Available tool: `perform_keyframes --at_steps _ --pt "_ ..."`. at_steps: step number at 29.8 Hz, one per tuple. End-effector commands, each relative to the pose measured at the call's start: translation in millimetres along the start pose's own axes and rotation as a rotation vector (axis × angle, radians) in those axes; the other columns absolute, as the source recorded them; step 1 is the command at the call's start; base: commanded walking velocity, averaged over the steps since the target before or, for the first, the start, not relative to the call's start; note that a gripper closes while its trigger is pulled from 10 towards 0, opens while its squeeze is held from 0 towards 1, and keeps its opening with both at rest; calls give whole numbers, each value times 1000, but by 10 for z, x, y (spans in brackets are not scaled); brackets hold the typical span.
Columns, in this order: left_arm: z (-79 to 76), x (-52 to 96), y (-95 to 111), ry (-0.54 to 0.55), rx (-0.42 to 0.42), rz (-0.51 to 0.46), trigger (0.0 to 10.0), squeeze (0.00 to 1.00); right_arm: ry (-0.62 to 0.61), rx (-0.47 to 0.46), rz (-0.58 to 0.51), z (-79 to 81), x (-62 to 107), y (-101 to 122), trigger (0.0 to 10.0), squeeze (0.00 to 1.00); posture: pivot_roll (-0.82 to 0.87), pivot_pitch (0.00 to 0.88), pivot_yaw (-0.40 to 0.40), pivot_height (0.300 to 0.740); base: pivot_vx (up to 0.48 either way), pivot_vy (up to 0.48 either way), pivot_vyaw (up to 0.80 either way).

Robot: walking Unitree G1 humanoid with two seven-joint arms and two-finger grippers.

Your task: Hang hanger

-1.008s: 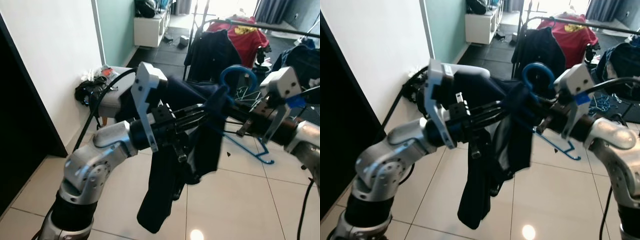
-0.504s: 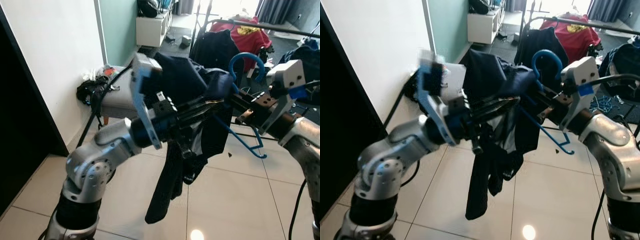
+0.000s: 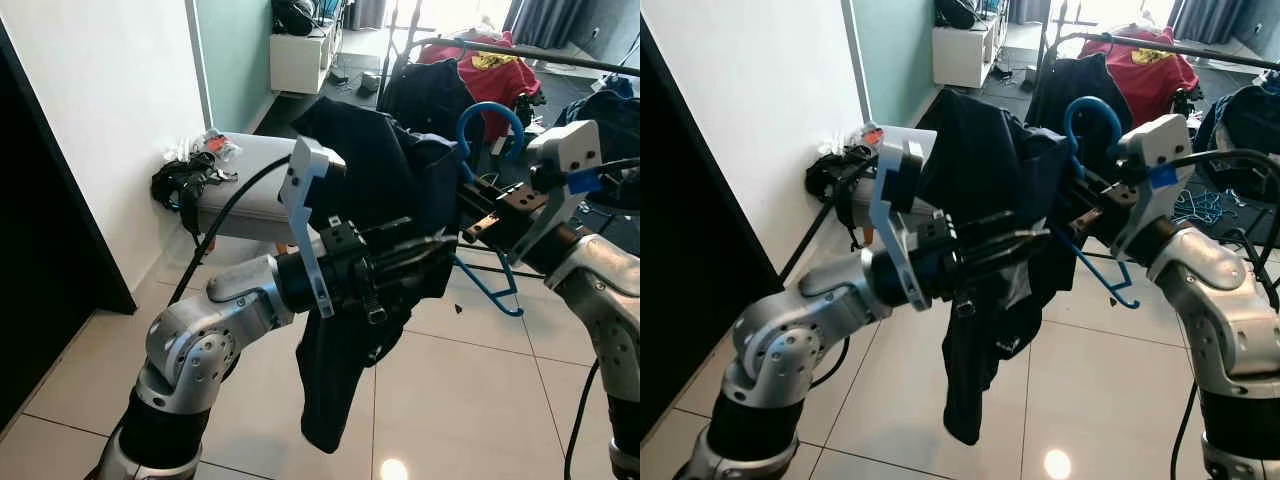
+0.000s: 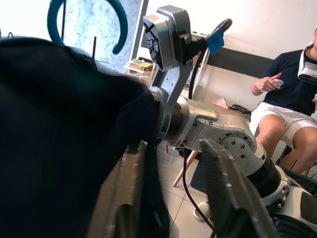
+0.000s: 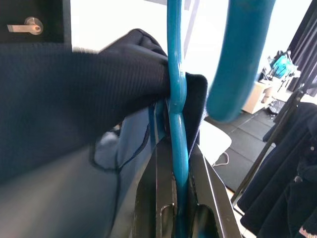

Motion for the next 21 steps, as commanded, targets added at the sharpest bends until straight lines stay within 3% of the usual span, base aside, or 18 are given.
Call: perform_keyframes --at_steps 1,5,9,14,17,19,20,21 --pt "-16 15 -60 -18 14 25 10000 1000 -35 16 -57 -71 12 101 10000 0 -21 75 -41 740 0 0 0" --pt "-18 91 -25 -36 20 29 10000 1000 10 3 -70 -17 18 114 10000 0 -21 76 -42 740 0 0 0" --pt "80 213 66 4 -3 23 10000 1000 101 -29 -86 64 67 130 10000 0 -19 78 -45 740 0 0 0" --pt "313 418 244 148 -101 9 10000 1000 294 -119 -99 109 324 182 10000 0 -22 82 -48 740 0 0 0" --pt "334 438 267 164 -114 6 10000 1000 315 -125 -97 110 356 185 10000 0 -22 82 -48 740 0 0 0" --pt "429 559 424 230 -183 -8 10000 1000 386 -159 -87 40 560 186 10000 0 -29 84 -53 740 0 0 0" --pt "456 606 486 250 -210 -11 10000 827 412 -168 -83 13 636 191 10000 0 -29 84 -53 740 0 0 0" --pt "471 668 569 262 -248 -6 10000 827 432 -173 -83 -32 718 208 10000 0 -29 84 -53 740 0 0 0"
Point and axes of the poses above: a point about 5 cm out from each wrist's last joint towards the gripper, its own x axis pointing back from the gripper into the wrist, its own y axis along the axis of the wrist's last joint, z = x × y, the point moved 1 cm from there along -x, pointing out of the wrist towards the gripper, and after that the axes turned 12 degrees about x, right-handed, at the moved point
